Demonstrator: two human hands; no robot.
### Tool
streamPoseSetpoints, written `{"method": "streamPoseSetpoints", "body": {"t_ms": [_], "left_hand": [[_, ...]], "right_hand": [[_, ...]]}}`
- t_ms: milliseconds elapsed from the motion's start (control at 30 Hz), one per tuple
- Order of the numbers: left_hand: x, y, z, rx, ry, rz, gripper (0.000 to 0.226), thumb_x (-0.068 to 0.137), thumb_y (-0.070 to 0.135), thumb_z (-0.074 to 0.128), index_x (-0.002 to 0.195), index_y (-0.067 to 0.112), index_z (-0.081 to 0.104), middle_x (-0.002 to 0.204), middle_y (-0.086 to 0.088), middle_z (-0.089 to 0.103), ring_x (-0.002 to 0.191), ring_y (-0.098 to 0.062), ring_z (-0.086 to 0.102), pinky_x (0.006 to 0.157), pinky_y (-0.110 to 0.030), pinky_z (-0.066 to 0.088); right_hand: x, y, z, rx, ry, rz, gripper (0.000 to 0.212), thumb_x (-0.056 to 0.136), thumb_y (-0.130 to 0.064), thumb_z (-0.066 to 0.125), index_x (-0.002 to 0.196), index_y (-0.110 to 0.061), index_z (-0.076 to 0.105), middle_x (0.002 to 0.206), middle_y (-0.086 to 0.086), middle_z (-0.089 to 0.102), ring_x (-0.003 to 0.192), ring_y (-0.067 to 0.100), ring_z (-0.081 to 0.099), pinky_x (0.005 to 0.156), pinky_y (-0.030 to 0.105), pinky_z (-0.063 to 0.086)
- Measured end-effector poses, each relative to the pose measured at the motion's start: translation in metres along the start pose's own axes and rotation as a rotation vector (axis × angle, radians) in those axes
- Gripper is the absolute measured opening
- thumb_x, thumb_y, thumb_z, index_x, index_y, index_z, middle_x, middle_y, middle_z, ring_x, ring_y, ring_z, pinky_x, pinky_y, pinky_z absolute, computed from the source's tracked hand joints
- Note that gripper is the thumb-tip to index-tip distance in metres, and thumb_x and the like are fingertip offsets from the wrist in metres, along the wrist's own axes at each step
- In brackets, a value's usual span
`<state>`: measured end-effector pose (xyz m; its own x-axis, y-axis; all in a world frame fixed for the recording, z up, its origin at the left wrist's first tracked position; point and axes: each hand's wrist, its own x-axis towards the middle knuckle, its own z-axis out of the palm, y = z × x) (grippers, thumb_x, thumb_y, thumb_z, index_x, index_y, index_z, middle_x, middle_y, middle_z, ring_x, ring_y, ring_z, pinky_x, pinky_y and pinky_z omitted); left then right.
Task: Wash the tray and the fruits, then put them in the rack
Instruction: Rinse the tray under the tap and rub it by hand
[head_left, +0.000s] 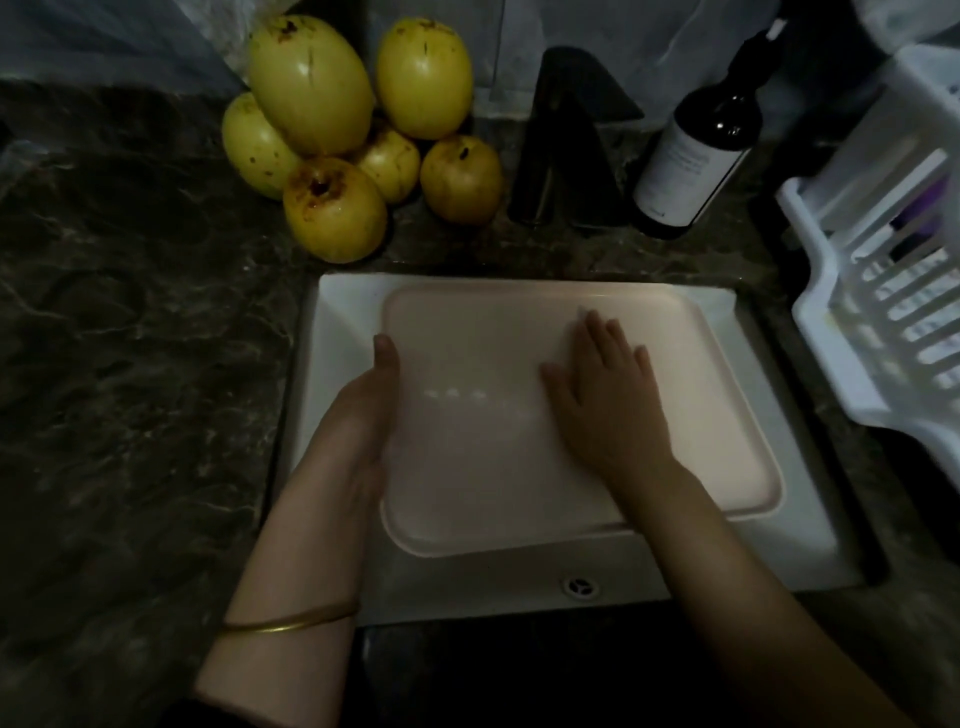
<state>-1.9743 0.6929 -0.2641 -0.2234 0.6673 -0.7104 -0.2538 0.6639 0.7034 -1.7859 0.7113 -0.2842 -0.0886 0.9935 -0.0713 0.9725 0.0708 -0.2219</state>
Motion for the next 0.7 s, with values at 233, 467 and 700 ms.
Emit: {"method": "streamPoseSetpoints", "body": {"t_ms": [233,467,700], "left_hand": [[0.001,0.005,0.002,0.076,0.061,0.084,0.064,0.097,0.055,0.03,0.134,0.007,0.05,0.112,-0.01,0.056,0.074,-0.019,0.049,0.084,-0.033,0.039],[0.006,0.001,0.0,0.079,-0.011,0.132,0.063,0.095,0.056,0.033,0.132,0.008,0.05,0.095,-0.005,0.059,0.074,-0.019,0.051,0.083,-0.035,0.041],[0.01,-0.003,-0.004,0.132,0.036,0.153,0.069,0.092,0.064,0.035,0.13,0.009,0.053,0.121,-0.014,0.059,0.106,-0.033,0.057,0.097,-0.043,0.043]], "right_hand": [[-0.01,0.006,-0.002,0.044,0.012,-0.091,0.058,0.103,-0.036,0.025,0.152,-0.014,0.006,0.16,0.0,-0.001,0.147,0.013,-0.006,0.115,0.028,-0.008],[-0.015,0.01,-0.006,0.096,0.07,-0.056,0.058,0.101,-0.04,0.027,0.151,-0.018,0.007,0.159,-0.005,0.003,0.145,0.007,-0.002,0.112,0.025,-0.009],[-0.007,0.023,-0.005,0.007,0.117,0.047,0.064,0.099,-0.048,0.027,0.152,-0.014,0.014,0.16,0.003,0.009,0.148,0.019,0.004,0.119,0.04,0.002]]}}
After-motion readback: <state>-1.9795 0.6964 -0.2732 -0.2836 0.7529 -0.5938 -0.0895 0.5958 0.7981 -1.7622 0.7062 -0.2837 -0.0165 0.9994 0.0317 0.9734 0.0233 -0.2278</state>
